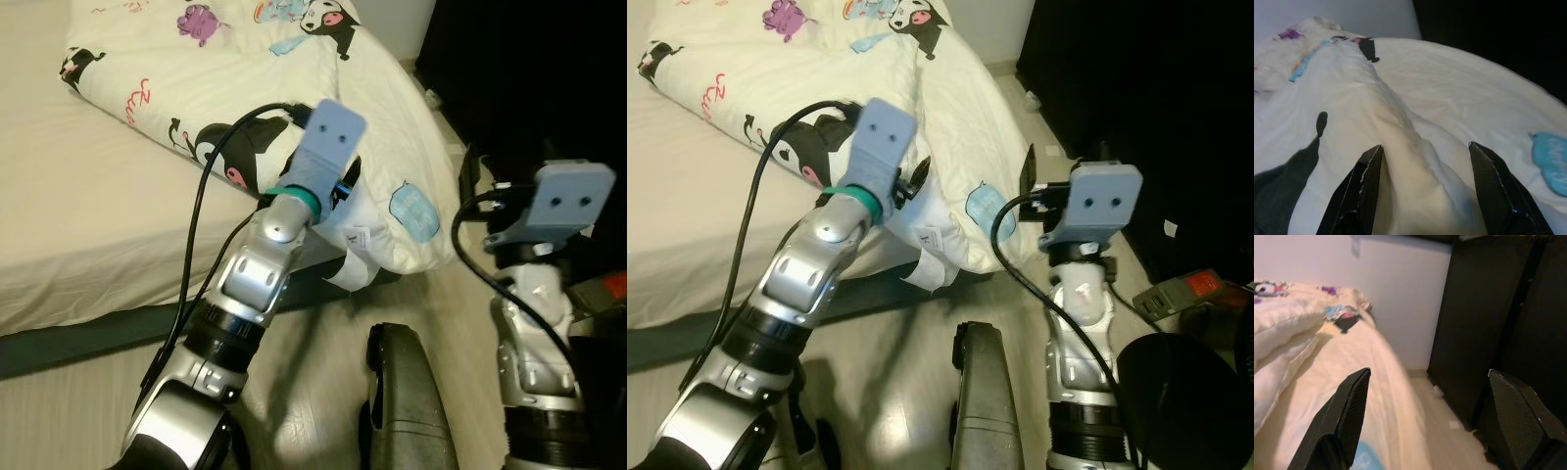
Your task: Clean up the room
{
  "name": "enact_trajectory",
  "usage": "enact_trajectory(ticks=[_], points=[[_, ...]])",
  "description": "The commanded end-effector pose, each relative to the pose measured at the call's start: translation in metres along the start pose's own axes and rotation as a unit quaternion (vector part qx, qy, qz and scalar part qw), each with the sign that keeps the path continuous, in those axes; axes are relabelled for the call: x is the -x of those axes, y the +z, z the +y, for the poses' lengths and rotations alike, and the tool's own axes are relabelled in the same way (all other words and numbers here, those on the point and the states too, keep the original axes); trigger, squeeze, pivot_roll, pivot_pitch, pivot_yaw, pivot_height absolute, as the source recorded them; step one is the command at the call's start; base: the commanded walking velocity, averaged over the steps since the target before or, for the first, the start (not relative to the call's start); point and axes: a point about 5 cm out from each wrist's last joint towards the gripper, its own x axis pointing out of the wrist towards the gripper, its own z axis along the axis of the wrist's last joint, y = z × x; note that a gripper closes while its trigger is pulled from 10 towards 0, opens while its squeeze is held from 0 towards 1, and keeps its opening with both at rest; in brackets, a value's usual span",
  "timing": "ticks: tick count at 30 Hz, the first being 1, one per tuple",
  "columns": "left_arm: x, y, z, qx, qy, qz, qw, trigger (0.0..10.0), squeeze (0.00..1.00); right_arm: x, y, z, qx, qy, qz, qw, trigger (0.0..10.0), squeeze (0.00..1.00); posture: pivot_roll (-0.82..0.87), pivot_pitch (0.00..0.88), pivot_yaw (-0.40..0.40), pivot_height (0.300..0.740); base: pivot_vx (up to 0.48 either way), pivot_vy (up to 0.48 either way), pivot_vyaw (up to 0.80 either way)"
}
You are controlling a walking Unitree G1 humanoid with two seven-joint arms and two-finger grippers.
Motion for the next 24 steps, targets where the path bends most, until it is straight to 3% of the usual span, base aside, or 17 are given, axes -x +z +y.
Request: enact_trajectory(ticks=[1,4,6,7,8,9,10,11,12,15,16,17,19,21,24], points=[[-0.002,-0.013,-0.002,-0.025,0.02,0.023,0.999,10.0,0.0,0.003,-0.003,-0.001,0.002,-0.001,0.013,1.0,10.0,0.0,-0.14,0.177,0.067,0.5,0.0,0.0,0.0],[-0.003,-0.018,-0.001,-0.032,0.029,0.033,0.999,10.0,0.0,0.003,-0.003,0.0,0.001,-0.001,0.014,1.0,10.0,0.0,-0.14,0.177,0.067,0.5,0.0,0.0,0.0],[-0.004,-0.039,0.0,-0.026,0.029,0.079,0.996,10.0,0.0,0.004,-0.003,-0.001,-0.003,-0.004,0.016,1.0,10.0,0.0,-0.14,0.18,0.071,0.5,0.0,0.0,0.0],[-0.003,-0.045,0.002,-0.018,0.034,0.095,0.995,8.5,0.0,0.005,-0.003,-0.002,-0.003,-0.006,0.017,1.0,10.0,0.0,-0.14,0.181,0.072,0.5,0.0,0.0,0.0],[-0.003,-0.045,0.002,-0.018,0.034,0.095,0.995,8.5,0.0,0.005,-0.003,-0.002,-0.003,-0.006,0.017,1.0,10.0,0.0,-0.14,0.181,0.072,0.5,0.0,0.0,0.0],[-0.003,-0.049,0.003,-0.011,0.04,0.106,0.994,7.6,0.0,0.005,-0.003,-0.002,-0.004,-0.007,0.017,1.0,10.0,0.0,-0.14,0.181,0.073,0.5,0.0,0.0,0.0],[-0.003,-0.049,0.003,-0.011,0.04,0.106,0.994,7.6,0.0,0.005,-0.003,-0.002,-0.004,-0.007,0.017,1.0,10.0,0.0,-0.14,0.181,0.073,0.5,0.0,0.0,0.0],[-0.002,-0.051,0.006,-0.005,0.046,0.111,0.993,6.8,0.0,0.006,-0.003,-0.002,-0.004,-0.008,0.018,1.0,10.0,0.0,-0.14,0.181,0.073,0.5,0.0,0.0,0.0],[-0.002,-0.052,0.01,-0.001,0.059,0.113,0.992,4.7,0.0,0.006,-0.003,-0.002,-0.005,-0.009,0.019,1.0,10.0,0.0,-0.14,0.182,0.072,0.5,0.0,0.0,0.0],[-0.002,-0.053,0.013,0.001,0.067,0.114,0.991,4.7,0.0,0.007,-0.004,-0.002,-0.005,-0.009,0.02,1.0,10.0,0.0,-0.14,0.182,0.072,0.5,0.0,0.0,0.0],[-0.002,-0.054,0.018,0.003,0.085,0.113,0.99,0.6,0.0,0.007,-0.004,-0.001,-0.006,-0.008,0.02,1.0,10.0,0.0,-0.14,0.182,0.071,0.5,0.0,0.0,0.0],[-0.002,-0.055,0.024,0.007,0.104,0.112,0.988,0.0,0.0,0.007,-0.004,0.0,-0.008,-0.007,0.021,1.0,10.0,0.0,-0.13,0.182,0.07,0.5,0.0,0.0,0.0],[-0.002,-0.055,0.024,0.007,0.104,0.112,0.988,0.0,0.0,0.007,-0.004,0.0,-0.008,-0.007,0.021,1.0,10.0,0.0,-0.13,0.182,0.07,0.5,0.0,0.0,0.0],[0.001,-0.057,0.04,0.02,0.145,0.109,0.983,0.0,0.0,0.006,-0.004,0.002,-0.011,-0.005,0.022,1.0,10.0,0.0,-0.13,0.182,0.068,0.5,0.0,0.0,0.0],[0.006,-0.058,0.052,0.028,0.164,0.107,0.98,0.0,0.0,0.006,-0.005,0.003,-0.013,-0.003,0.023,1.0,10.0,0.0,-0.12,0.182,0.067,0.5,0.0,0.0,0.0]])
